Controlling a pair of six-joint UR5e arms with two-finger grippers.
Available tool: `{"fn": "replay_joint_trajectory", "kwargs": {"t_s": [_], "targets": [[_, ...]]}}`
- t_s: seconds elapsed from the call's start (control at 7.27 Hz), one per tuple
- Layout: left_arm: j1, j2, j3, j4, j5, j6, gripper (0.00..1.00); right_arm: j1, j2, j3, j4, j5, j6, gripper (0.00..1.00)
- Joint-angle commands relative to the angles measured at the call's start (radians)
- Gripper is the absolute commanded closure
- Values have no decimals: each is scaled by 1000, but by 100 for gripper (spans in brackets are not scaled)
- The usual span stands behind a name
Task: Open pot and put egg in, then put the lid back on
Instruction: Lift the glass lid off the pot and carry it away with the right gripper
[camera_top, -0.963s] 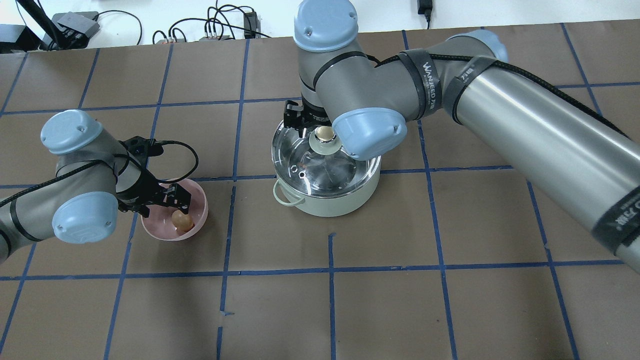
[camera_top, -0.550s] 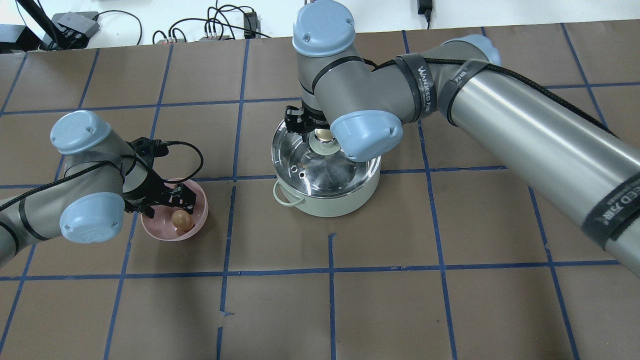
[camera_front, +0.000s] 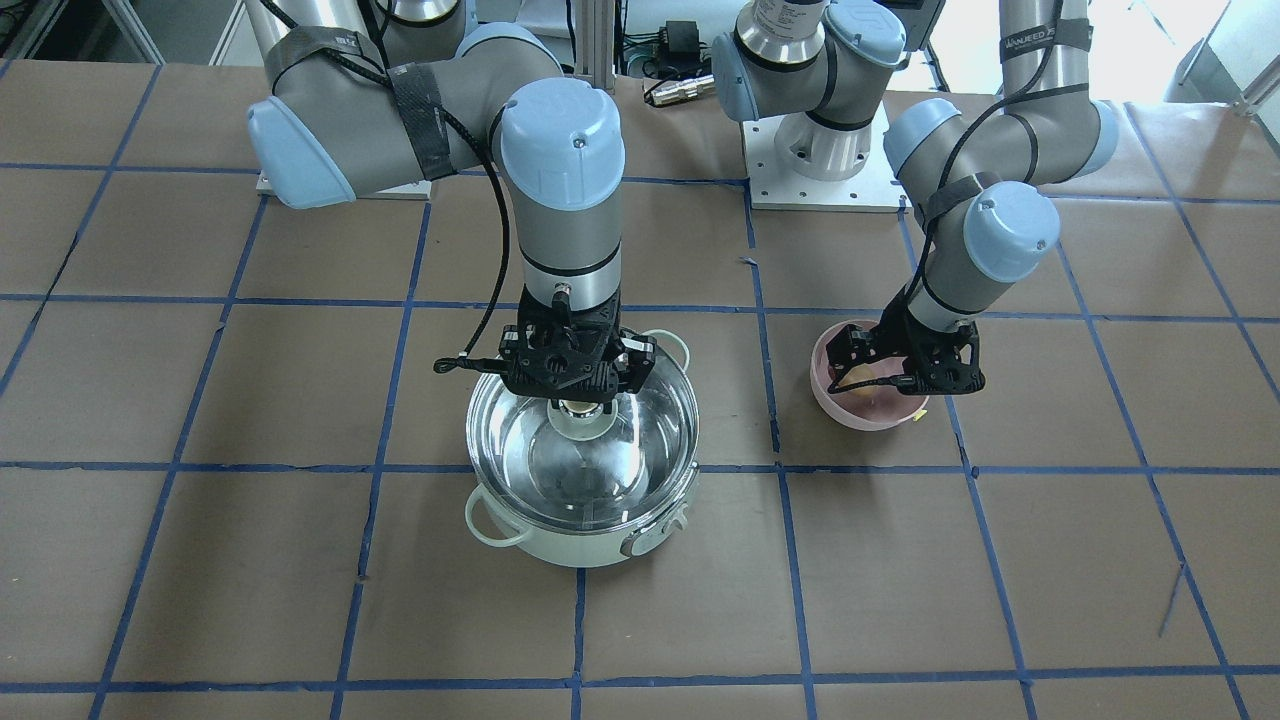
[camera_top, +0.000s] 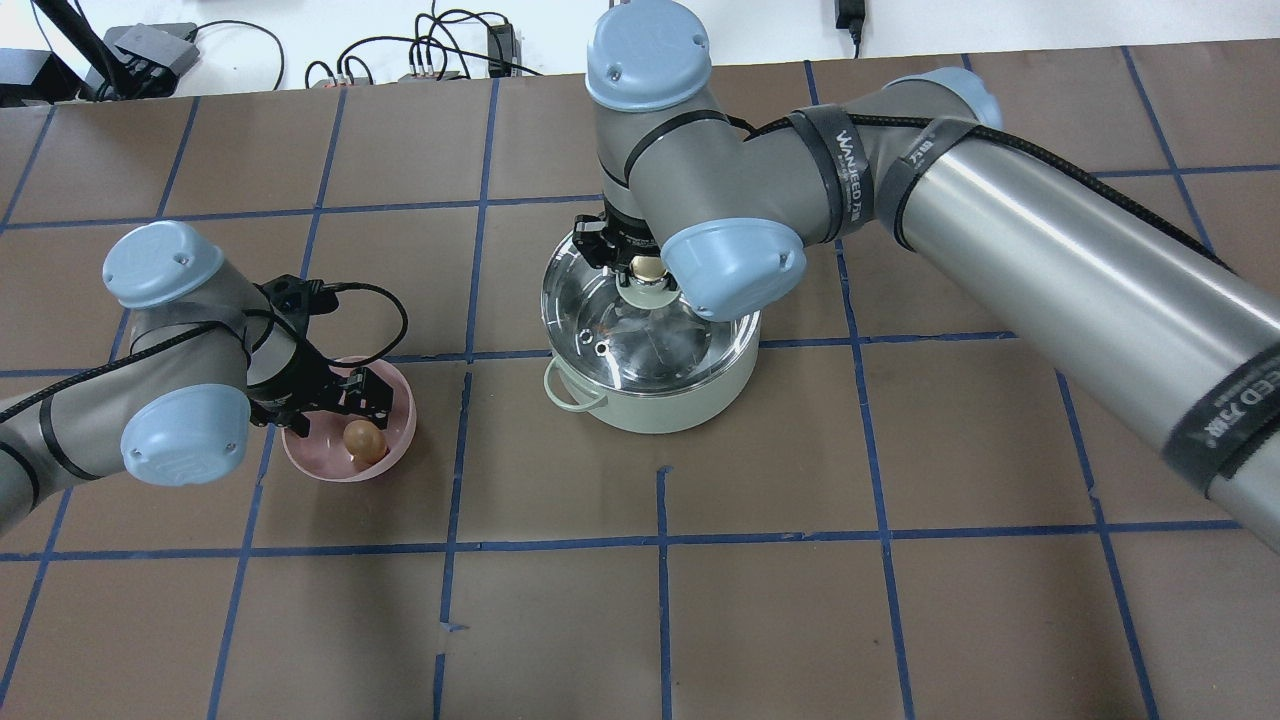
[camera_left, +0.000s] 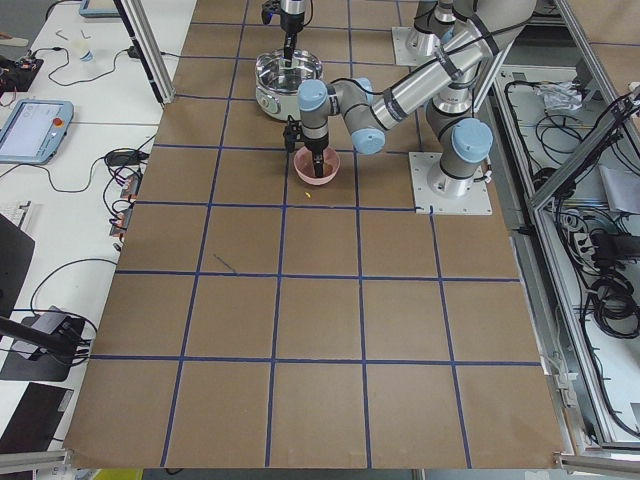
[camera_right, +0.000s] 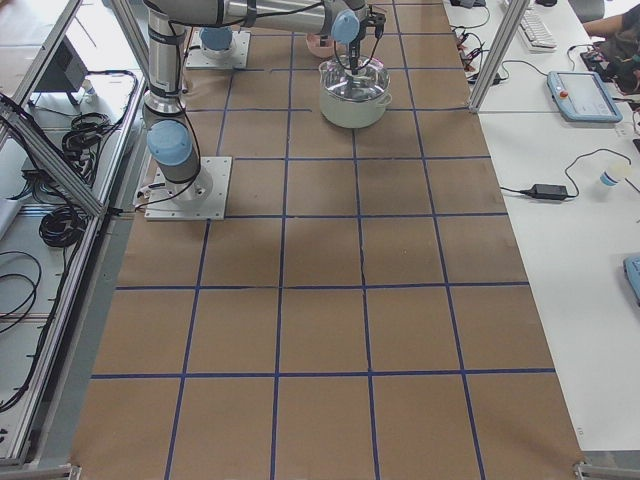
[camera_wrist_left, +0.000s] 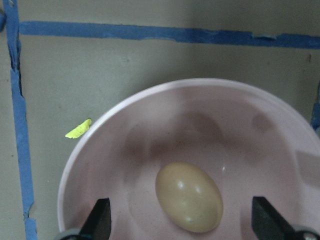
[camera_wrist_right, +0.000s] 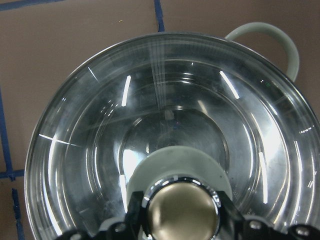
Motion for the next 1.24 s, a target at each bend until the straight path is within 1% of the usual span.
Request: {"fn": "replay_joint_trajectory", "kwargs": {"t_s": [0.0,0.14,0.28,0.41,0.55,0.69,0.83,1.1], "targets": [[0,-31,2,3,-1,-1,2,-28,-37,-21,34,-7,-43,68],[-2,-62,2,33,-1,-13,3,-72,-76,-34,89,-7,-95,68],[-3,-63,2,40,1,-15,3,-145,-119,-42,131,5,-144,68],[-5,-65,2,40,-1,-15,3,-223,-171,-42,181,46,-163,68],[-8,-65,2,43,-1,-15,12,-291,-207,-42,227,56,-239,68],[-9,-65,2,43,-1,-15,29,-337,-230,-41,269,54,-285,68],[-9,-65,2,43,-1,-15,43,-364,-241,-33,286,41,-336,68],[-12,-63,3,43,-1,-15,64,-391,-255,-30,301,44,-355,68]]}}
